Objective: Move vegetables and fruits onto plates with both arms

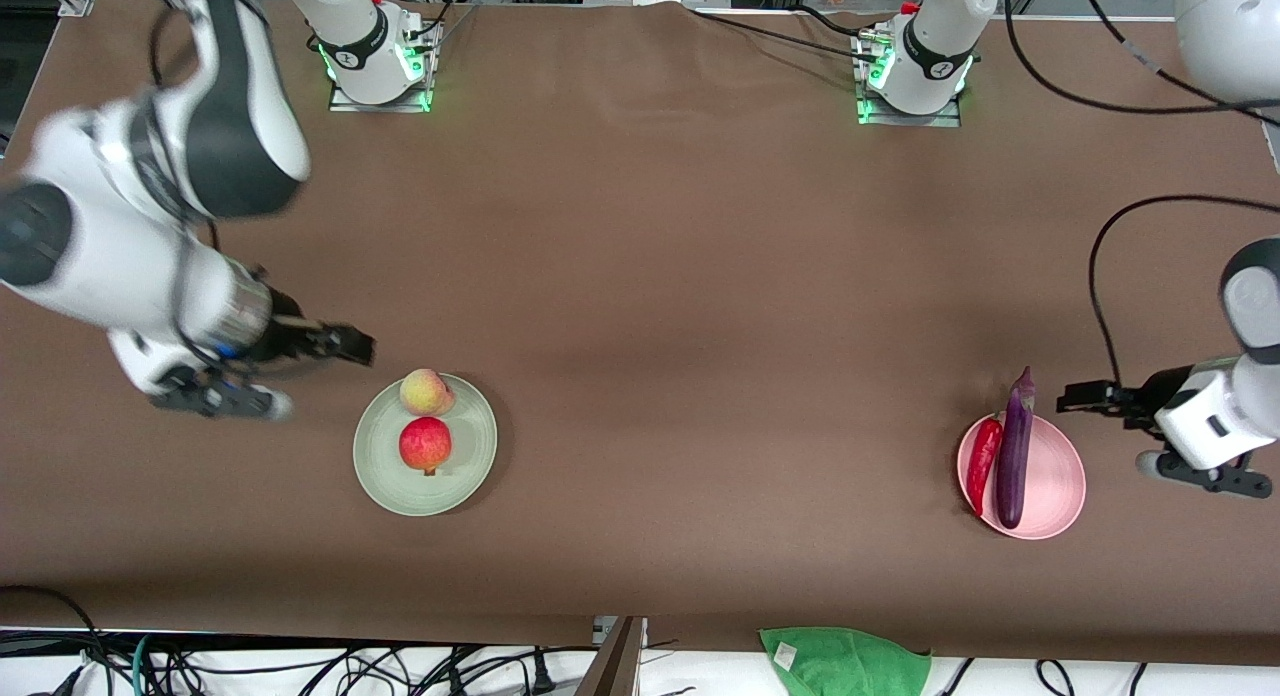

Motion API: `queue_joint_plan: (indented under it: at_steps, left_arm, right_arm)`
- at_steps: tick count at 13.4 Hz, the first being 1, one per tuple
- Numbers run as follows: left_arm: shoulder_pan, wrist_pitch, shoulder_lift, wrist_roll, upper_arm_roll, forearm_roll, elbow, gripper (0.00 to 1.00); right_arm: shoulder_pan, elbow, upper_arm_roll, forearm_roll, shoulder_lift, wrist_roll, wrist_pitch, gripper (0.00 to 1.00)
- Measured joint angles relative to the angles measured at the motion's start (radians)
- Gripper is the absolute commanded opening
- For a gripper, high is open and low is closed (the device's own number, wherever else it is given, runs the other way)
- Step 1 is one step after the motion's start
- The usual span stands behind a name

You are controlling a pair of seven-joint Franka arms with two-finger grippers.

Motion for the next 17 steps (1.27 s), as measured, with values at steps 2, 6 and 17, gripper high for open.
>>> queue_joint_plan:
  at_steps: [2,6,17]
  left_arm:
    - [-0.001,-0.045,-0.064,-0.001,0.0,0.012,0.021,1.0]
    - [-0.004,-0.072,-0.202,-0.007,-0.001,0.062,0.028,1.0]
    - [-0.034,-0.265,-0.358,-0.339,-0.053,0.093,-0.066,1.0]
  right_arm:
    - [-0.004,-0.12,-0.015,-0.047,-0.119,-0.036,-0.017,1.0]
    - [-0.004,-0.165,-0.036,-0.085,-0.181,-0.142,-0.034,1.0]
    - [-0.125,-0.077,0.031,-0.087,-0.213,-0.305,-0.185,1.0]
